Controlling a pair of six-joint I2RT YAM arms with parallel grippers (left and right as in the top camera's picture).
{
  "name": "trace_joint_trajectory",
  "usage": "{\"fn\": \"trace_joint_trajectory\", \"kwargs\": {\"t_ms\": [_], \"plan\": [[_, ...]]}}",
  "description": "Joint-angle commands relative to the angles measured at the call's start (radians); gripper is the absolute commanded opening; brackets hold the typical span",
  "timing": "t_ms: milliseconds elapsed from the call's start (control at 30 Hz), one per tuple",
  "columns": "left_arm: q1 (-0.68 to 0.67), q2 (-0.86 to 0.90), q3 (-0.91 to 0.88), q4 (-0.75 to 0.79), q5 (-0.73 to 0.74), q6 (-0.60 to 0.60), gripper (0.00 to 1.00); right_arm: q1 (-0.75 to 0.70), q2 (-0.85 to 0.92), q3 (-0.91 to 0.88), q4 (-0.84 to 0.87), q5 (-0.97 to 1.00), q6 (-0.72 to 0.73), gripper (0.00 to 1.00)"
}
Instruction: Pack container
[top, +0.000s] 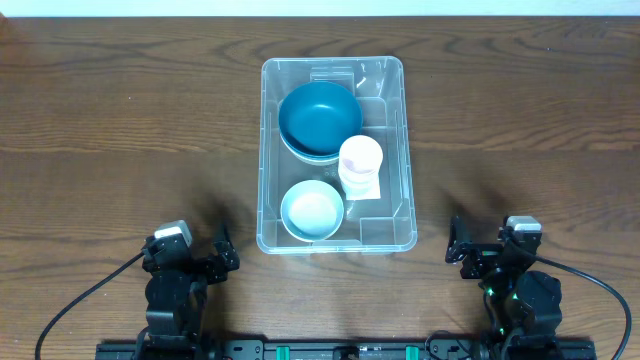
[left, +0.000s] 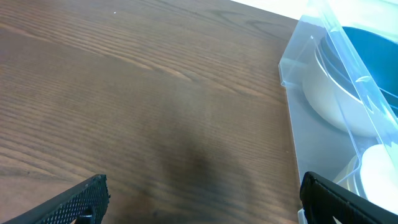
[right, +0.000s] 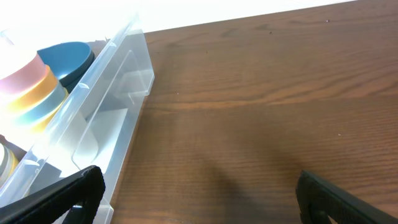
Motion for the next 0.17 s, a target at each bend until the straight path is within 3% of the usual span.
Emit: {"fn": "trace_joint_trajectory", "kwargs": {"t_ms": [0, 133], "plan": [[0.005, -0.007, -0.014, 0.000, 0.007, 0.009, 0.98, -0.005, -0.008, -0.003, 0.001, -0.003, -0.013, 0.99], [0.005, -0.007, -0.014, 0.001, 0.007, 0.009, 0.98, -0.005, -0.008, -0.003, 0.001, -0.003, -0.014, 0.99]]}}
